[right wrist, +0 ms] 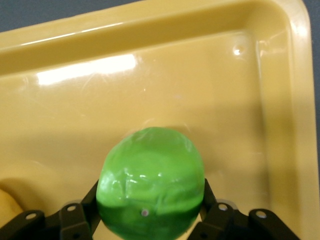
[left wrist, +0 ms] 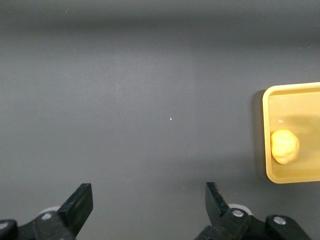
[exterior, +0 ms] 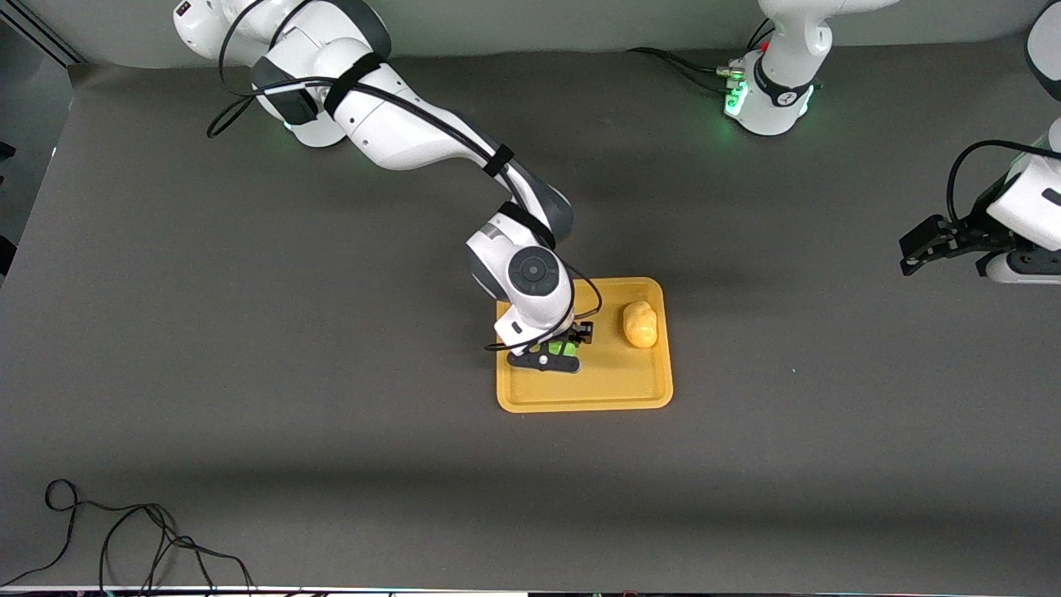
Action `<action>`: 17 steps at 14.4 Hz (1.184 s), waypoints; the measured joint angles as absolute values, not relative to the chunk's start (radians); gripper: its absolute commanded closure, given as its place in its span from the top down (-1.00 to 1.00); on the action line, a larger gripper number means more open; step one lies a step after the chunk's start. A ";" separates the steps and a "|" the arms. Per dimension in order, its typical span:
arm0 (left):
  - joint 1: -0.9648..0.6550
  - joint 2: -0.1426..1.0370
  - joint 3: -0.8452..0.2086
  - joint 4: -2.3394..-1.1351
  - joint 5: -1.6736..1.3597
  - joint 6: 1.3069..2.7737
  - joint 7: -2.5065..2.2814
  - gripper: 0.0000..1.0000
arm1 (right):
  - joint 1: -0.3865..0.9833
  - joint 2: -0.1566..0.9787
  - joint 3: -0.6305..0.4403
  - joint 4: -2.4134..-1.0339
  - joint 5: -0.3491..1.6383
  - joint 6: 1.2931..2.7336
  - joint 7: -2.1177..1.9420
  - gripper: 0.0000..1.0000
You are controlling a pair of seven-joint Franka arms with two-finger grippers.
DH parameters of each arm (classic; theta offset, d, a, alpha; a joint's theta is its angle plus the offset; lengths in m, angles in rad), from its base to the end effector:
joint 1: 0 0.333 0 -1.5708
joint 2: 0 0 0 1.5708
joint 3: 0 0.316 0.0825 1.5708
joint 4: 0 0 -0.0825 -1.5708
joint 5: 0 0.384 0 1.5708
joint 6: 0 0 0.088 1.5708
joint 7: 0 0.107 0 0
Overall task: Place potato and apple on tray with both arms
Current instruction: 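Lower the apple onto the tray beside the potato and open the right gripper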
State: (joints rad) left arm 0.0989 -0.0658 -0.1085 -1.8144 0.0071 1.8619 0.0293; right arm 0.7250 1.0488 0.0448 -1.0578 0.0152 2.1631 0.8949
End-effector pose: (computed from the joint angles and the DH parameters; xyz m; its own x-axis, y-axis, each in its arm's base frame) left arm 0.5537 -0.0063 0.5704 0.9928 -0.0414 0.1122 -0.0397 -0.9991 -0.0174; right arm 0.5690 0.5355 0.1926 0.9878 -0.1560 -0.0051 -0.1559 -0.9848 -0.0765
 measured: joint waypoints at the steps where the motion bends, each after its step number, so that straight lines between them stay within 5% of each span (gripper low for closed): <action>1: 0.099 -0.066 -0.110 -1.814 0.007 1.862 0.031 1.00 | 0.726 1.049 0.045 -1.056 0.015 2.163 0.896 -0.25; 4: 0.099 -0.065 -0.110 -1.813 0.007 1.862 0.037 1.00 | 0.726 1.048 0.045 -1.054 0.015 2.160 0.898 -0.21; 5: 0.099 -0.065 -0.110 -1.810 0.007 1.862 0.038 1.00 | 0.726 1.048 0.045 -1.054 0.015 2.151 0.899 -0.05; 7: 0.099 -0.065 -0.110 -1.808 0.007 1.862 0.039 1.00 | 0.726 1.048 0.045 -1.054 0.015 2.136 0.900 0.85; 8: 0.099 -0.064 -0.109 -1.808 0.007 1.858 0.039 1.00 | 0.725 1.048 0.045 -1.054 0.015 2.134 0.901 1.00; 17: 0.099 -0.063 -0.106 -1.797 0.007 1.818 0.039 1.00 | 0.670 0.936 0.035 -1.040 0.015 2.040 0.902 1.00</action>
State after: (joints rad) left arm 0.0990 -0.0635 -0.1058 -1.7973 0.0073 1.8181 0.0390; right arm 0.6701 0.9360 0.0351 -1.0404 0.0152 2.0401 0.9019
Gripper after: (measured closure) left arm 0.000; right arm 0.000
